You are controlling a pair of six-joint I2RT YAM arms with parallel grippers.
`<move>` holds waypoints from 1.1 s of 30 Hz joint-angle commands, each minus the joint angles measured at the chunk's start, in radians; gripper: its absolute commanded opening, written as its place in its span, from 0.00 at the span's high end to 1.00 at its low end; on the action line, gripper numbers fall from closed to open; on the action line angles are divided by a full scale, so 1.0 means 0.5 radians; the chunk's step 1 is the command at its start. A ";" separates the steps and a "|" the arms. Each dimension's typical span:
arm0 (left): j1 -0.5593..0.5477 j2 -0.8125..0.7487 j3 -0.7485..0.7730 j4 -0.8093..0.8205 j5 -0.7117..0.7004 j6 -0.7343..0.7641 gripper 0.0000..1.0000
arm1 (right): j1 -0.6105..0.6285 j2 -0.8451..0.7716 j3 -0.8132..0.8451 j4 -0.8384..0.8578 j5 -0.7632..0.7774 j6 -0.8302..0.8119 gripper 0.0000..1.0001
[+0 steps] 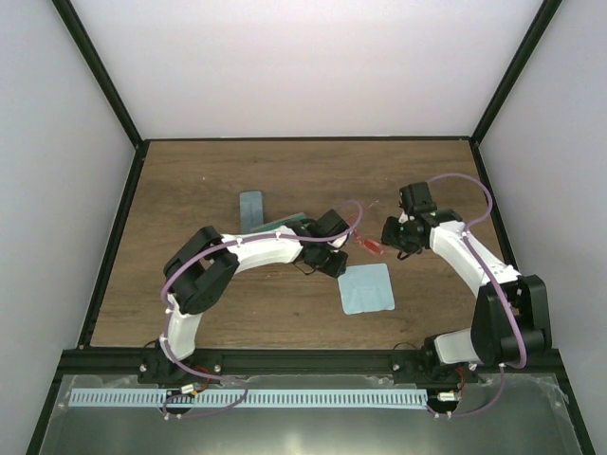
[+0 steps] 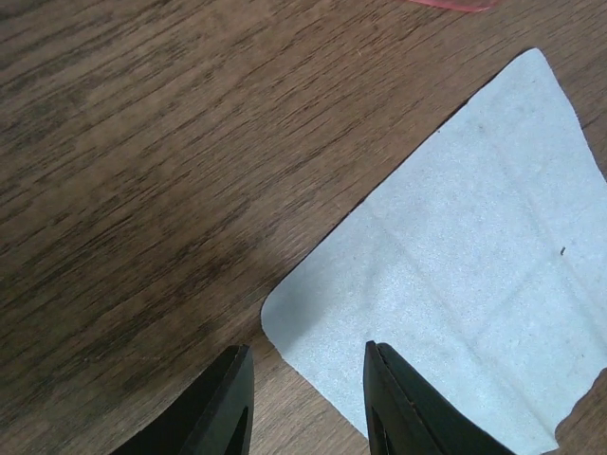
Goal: Organize the sunglasses
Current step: Adjust the glasses cleaning cloth at the center of the board.
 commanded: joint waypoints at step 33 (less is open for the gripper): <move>-0.056 0.200 0.128 -0.094 -0.177 0.044 0.96 | -0.081 -0.033 -0.102 0.008 -0.074 -0.141 0.65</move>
